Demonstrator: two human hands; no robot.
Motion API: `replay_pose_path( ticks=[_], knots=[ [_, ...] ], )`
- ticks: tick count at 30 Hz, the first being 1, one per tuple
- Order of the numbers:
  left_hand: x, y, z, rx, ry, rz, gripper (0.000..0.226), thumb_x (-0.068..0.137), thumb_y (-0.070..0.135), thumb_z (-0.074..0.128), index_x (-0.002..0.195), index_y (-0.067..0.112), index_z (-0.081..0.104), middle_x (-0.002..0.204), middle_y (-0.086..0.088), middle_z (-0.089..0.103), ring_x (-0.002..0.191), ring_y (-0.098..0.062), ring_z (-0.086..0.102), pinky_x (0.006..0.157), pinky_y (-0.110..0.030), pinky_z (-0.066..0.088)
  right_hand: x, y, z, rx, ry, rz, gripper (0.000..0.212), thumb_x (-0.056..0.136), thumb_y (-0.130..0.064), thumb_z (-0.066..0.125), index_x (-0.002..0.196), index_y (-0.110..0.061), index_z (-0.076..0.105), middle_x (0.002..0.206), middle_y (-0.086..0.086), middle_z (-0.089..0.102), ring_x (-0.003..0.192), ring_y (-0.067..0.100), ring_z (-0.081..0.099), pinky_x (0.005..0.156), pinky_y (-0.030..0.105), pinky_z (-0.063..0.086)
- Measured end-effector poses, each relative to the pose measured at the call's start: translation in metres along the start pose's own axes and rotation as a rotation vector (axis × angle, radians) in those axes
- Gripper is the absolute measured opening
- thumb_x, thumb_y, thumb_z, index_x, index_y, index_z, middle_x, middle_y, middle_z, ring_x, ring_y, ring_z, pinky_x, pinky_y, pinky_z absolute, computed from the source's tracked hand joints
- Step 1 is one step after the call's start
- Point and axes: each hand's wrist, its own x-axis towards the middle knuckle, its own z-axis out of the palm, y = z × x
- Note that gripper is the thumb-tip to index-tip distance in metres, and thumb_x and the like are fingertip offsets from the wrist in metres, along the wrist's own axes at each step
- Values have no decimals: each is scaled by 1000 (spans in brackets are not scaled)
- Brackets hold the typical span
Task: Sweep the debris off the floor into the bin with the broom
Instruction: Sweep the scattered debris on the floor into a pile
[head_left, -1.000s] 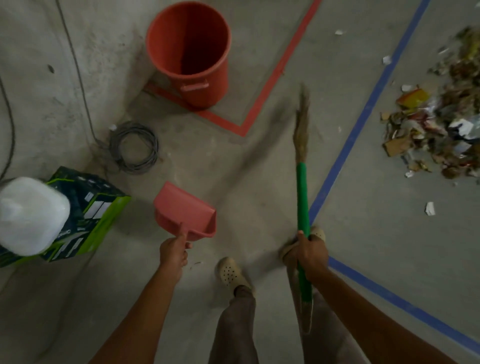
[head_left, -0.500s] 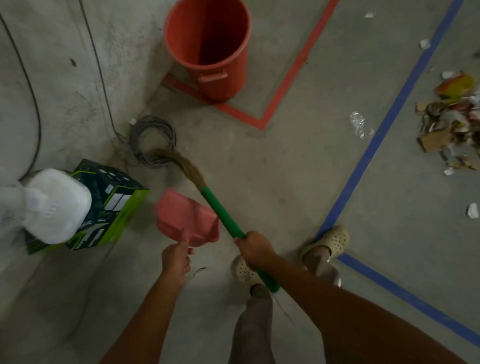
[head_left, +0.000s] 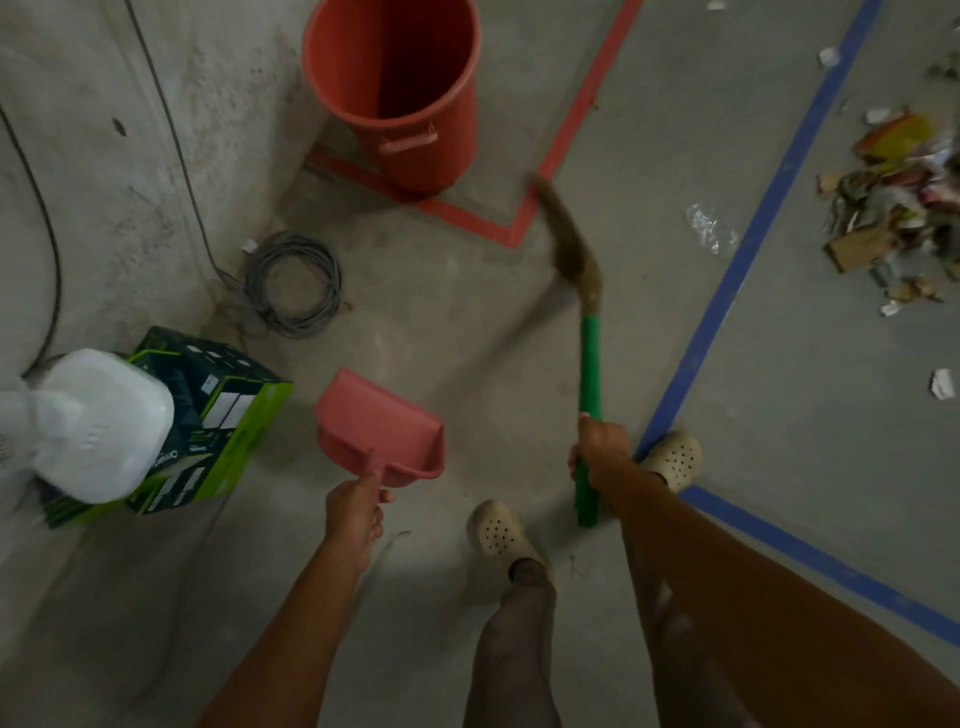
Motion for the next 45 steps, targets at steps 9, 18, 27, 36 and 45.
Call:
replay_pose_path(
  ticks=[9, 18, 27, 36, 45],
  knots=[
    [-15, 33, 61, 43, -57, 34, 36, 92, 40, 68, 79, 10, 55, 67, -7, 57, 34, -6, 27, 34, -14, 17, -25, 8, -79, -41, 205, -125, 40, 102, -42, 45, 91, -5, 56, 67, 9, 59, 56, 22, 59, 55, 34, 52],
    [-20, 75, 156, 173, -145, 84, 32, 97, 36, 58, 78, 10, 55, 67, -4, 54, 28, -2, 26, 33, -10, 18, 4, -22, -118, -441, -137, -235, 33, 101, -44, 47, 97, -13, 57, 78, 2, 60, 66, 14, 61, 53, 19, 50],
    [-27, 118, 283, 292, -204, 126, 34, 96, 37, 60, 77, 10, 55, 68, -6, 53, 31, -4, 26, 34, -11, 18, 116, -50, -245, -135, 12, -23, 42, 97, -40, 54, 66, -11, 55, 84, 22, 68, 71, 30, 62, 82, 46, 58],
    [-62, 153, 391, 313, -289, 163, 28, 100, 28, 55, 77, 12, 49, 69, -7, 51, 28, 0, 24, 31, -10, 15, 115, -74, -360, 385, 247, 8, 29, 103, -33, 46, 97, -6, 56, 68, 9, 57, 52, 19, 53, 50, 32, 48],
    [-66, 183, 402, 338, -259, 181, 30, 101, 26, 53, 76, 10, 51, 69, -7, 51, 26, -1, 25, 32, -8, 16, 72, -104, -325, 149, 107, -235, 30, 100, -40, 51, 88, -13, 59, 68, 10, 61, 55, 21, 57, 56, 43, 55]
  ],
)
